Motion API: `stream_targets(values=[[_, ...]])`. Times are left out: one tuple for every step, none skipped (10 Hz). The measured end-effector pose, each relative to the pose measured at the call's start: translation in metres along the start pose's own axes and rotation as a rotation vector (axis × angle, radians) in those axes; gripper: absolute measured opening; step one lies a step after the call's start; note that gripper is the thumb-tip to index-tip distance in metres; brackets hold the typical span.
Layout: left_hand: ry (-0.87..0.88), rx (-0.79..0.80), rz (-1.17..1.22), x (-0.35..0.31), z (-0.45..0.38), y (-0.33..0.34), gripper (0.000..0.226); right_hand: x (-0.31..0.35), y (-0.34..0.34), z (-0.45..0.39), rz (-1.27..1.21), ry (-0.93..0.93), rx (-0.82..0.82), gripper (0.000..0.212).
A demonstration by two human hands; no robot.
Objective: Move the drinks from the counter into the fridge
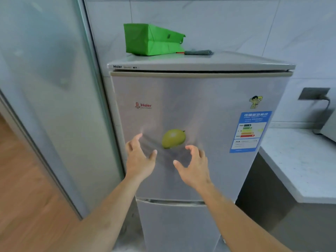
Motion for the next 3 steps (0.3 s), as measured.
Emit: stream_targets(values=[[-0.030, 0.040, -0.004, 0.011, 0.000, -0.001, 0.080, 0.003, 0.000, 0.002, 0.024, 0.012, 0.006, 0.069], [-0.055, 0.067, 0.024, 0.035, 0.015, -0.003, 0.084, 0.002, -0.002, 0.005, -0.018, 0.020, 0.075, 0.074], [-0.194, 0.058, 0.081, 0.069, 0.058, -0.008, 0.082, -0.002, -0.012, 0.010, -0.100, 0.072, 0.211, 0.070]])
Point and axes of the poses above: each hand's wrist, its own z-axis away from the middle knuckle, its own y-axis out of the palm, x = y × z, the point moved 2 cm from there along -z, towards the middle knuckle, and after that the axes turned 11 degrees about z, right-handed, at the moved point
